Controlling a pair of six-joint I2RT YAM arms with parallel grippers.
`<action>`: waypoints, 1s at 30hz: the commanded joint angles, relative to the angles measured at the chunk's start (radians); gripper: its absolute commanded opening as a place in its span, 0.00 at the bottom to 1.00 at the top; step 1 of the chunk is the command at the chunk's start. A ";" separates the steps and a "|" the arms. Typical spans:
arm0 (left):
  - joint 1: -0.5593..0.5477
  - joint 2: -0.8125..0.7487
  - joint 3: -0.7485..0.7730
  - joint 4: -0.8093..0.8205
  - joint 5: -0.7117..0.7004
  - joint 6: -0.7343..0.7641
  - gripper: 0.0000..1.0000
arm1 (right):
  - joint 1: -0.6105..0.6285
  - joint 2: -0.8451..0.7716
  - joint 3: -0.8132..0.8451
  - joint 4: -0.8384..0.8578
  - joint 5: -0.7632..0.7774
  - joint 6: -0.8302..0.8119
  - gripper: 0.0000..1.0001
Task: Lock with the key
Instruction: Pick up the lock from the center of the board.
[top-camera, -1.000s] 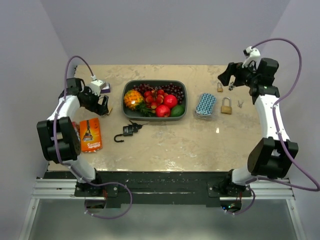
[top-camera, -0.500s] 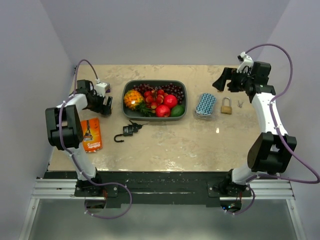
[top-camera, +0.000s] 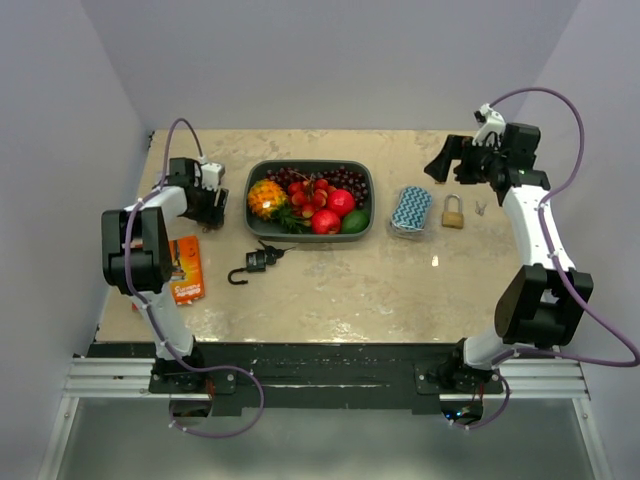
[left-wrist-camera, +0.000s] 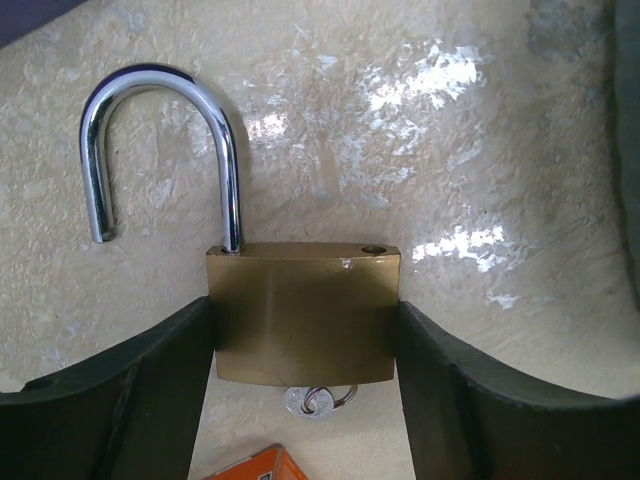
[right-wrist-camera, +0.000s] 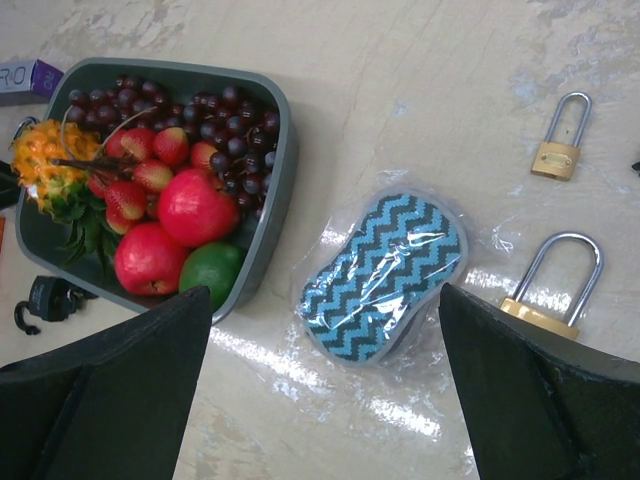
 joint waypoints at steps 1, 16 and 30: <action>-0.009 -0.030 -0.023 0.006 -0.068 -0.075 0.39 | 0.023 -0.010 0.017 -0.018 0.030 0.002 0.99; -0.060 -0.499 -0.082 -0.036 0.328 -0.355 0.00 | 0.143 -0.053 -0.052 0.010 0.093 -0.001 0.99; -0.426 -0.521 -0.158 0.871 0.607 -1.055 0.00 | 0.198 -0.424 -0.445 0.485 0.074 0.181 0.99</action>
